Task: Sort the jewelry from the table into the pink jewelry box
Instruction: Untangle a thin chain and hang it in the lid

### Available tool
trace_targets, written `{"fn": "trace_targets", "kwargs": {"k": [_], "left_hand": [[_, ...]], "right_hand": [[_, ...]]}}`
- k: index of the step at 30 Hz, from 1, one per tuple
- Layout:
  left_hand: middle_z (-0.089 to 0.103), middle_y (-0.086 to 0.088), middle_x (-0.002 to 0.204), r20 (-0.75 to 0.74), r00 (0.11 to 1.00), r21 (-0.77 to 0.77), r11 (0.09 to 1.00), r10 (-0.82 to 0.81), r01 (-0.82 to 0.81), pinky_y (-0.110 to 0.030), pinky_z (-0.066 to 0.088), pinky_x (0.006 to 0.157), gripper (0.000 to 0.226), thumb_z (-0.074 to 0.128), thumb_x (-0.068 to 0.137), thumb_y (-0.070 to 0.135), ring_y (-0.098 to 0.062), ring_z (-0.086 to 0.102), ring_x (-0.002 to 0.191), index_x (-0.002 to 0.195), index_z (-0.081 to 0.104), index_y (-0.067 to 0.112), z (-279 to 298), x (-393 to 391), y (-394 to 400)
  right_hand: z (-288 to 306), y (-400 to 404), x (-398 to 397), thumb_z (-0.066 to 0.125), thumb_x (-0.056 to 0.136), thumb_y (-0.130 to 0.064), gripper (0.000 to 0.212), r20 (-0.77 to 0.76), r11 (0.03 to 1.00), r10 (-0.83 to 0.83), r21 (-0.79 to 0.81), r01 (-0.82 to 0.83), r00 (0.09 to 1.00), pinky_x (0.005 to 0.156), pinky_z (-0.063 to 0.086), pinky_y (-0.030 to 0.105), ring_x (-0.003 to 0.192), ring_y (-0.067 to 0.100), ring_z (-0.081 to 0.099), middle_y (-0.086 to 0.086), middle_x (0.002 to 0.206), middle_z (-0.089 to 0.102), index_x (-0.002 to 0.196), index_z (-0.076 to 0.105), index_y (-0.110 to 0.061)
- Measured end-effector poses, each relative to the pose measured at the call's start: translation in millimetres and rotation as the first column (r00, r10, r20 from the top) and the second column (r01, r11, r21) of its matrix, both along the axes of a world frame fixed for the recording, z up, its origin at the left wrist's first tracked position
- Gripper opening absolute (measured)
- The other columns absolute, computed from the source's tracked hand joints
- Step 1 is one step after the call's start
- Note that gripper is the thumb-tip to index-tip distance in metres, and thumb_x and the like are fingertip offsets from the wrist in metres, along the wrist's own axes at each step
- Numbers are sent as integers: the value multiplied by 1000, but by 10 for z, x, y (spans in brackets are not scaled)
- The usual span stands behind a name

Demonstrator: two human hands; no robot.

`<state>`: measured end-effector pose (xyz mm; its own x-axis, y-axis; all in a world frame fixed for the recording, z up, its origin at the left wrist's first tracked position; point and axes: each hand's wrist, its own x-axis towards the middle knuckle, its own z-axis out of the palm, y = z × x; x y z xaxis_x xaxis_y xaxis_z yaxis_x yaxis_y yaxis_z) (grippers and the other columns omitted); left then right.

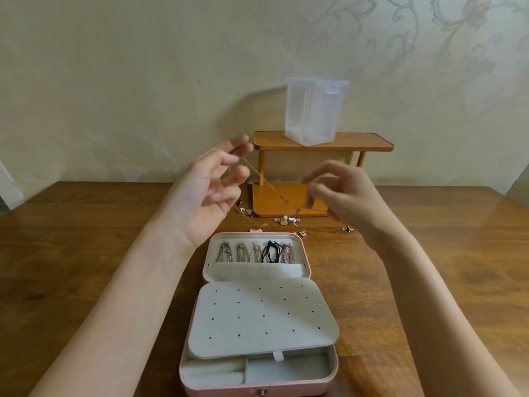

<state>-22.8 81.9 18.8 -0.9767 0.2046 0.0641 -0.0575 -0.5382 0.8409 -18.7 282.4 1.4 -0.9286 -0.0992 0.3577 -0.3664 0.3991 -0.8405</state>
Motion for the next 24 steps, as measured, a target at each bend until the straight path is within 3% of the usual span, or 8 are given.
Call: {"fn": "trace_targets", "kwargs": {"k": [4, 7, 12, 15, 19, 22, 23, 24], "left_hand": [[64, 0, 104, -10, 994, 124, 986, -113, 113, -9, 28, 30, 27, 48, 79, 5, -3, 60, 62, 104, 58, 11, 166, 87, 33], [65, -1, 104, -7, 982, -39, 982, -187, 186, -8, 22, 29, 24, 47, 82, 8, -3, 59, 58, 103, 58, 10, 234, 116, 82], [67, 0, 101, 51, 930, -286, 887, -363, 362, -8, 15, 31, 25, 38, 93, 13, -2, 54, 49, 106, 60, 11, 332, 95, 112], [68, -2, 99, 64, 907, -369, 835, -416, 409, -8, 17, 30, 27, 45, 88, 18, -2, 49, 44, 107, 62, 10, 378, 108, 88], [55, 4, 69, -13, 934, -541, 788, -357, 293, -9, 21, 31, 27, 51, 87, 18, -1, 35, 40, 110, 62, 9, 360, 65, -75], [49, 8, 47, -150, 975, -817, 576, -162, -30, -11, 31, 41, 22, 51, 93, 18, -4, 21, 52, 107, 67, 11, 198, -13, -143], [64, 3, 66, -183, 977, -857, 505, -107, -105, -14, 37, 52, 22, 50, 94, 21, -5, 16, 60, 102, 69, 12, 118, -46, -150], [25, 22, 73, -197, 978, -869, 474, -68, -142, -18, 38, 63, 24, 50, 95, 25, -6, 14, 64, 96, 70, 12, 39, -78, -160]], "right_hand": [[-37, -56, -21, 59, 89, -17, 10, 80, 922, 22, 384, -51, 997, 55, 46, 15, 54, 3, 60, -3, 68, 71, 98, 63, -15], [-36, -71, -10, 61, 88, -25, 14, 60, 888, -6, 460, -22, 998, 66, 46, 11, 75, 2, 66, -7, 77, 72, 100, 65, -18], [151, -130, 38, 70, 81, -24, 32, 32, 956, 157, 247, -160, 987, 83, 46, 18, 103, 7, 60, -8, 107, 67, 112, 62, -21], [270, -251, 48, 61, 86, -4, 22, 16, 956, 295, -4, -295, 955, 80, 53, 22, 85, 11, 67, 6, 90, 70, 108, 63, -7], [394, -164, 15, 59, 87, -11, 13, 224, 957, 288, -64, -281, 931, 64, 51, 21, 59, 10, 54, 1, 64, 56, 92, 67, -2], [502, -83, -10, 63, 86, -12, 9, 328, 985, 172, -22, -174, 929, 59, 44, 22, 57, 9, 45, -2, 57, 50, 87, 70, -7], [549, -86, -28, 64, 86, -13, 9, 308, 988, 85, 94, -120, 948, 58, 45, 21, 58, 10, 46, -1, 59, 52, 89, 70, -7], [602, -101, -53, 65, 85, -14, 10, 267, 972, 7, 224, -70, 964, 57, 46, 20, 59, 11, 48, 2, 63, 54, 90, 69, -6]]}}
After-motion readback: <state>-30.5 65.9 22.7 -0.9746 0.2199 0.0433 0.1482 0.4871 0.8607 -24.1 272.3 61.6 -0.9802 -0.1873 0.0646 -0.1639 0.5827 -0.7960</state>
